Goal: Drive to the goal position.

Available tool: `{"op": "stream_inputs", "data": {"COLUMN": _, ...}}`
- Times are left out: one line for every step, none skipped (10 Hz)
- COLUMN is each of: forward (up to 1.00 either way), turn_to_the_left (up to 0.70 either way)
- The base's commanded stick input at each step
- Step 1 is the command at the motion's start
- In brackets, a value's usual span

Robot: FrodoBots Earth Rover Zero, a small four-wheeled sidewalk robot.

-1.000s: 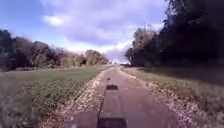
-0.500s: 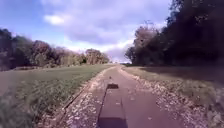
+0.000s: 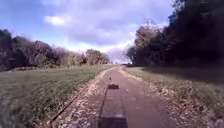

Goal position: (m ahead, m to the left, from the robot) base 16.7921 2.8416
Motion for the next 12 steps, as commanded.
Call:
{"op": "stream_inputs", "data": {"forward": 0.85, "turn_to_the_left": 0.0}}
{"op": "stream_inputs", "data": {"forward": 0.85, "turn_to_the_left": 0.0}}
{"op": "stream_inputs", "data": {"forward": 0.85, "turn_to_the_left": 0.0}}
{"op": "stream_inputs", "data": {"forward": 0.85, "turn_to_the_left": 0.0}}
{"op": "stream_inputs", "data": {"forward": 0.85, "turn_to_the_left": 0.0}}
{"op": "stream_inputs", "data": {"forward": 0.85, "turn_to_the_left": 0.0}}
{"op": "stream_inputs", "data": {"forward": 0.85, "turn_to_the_left": 0.0}}
{"op": "stream_inputs", "data": {"forward": 0.85, "turn_to_the_left": 0.0}}
{"op": "stream_inputs", "data": {"forward": 0.85, "turn_to_the_left": 0.0}}
{"op": "stream_inputs", "data": {"forward": 0.85, "turn_to_the_left": -0.12}}
{"op": "stream_inputs", "data": {"forward": 0.85, "turn_to_the_left": -0.32}}
{"op": "stream_inputs", "data": {"forward": 0.85, "turn_to_the_left": -0.33}}
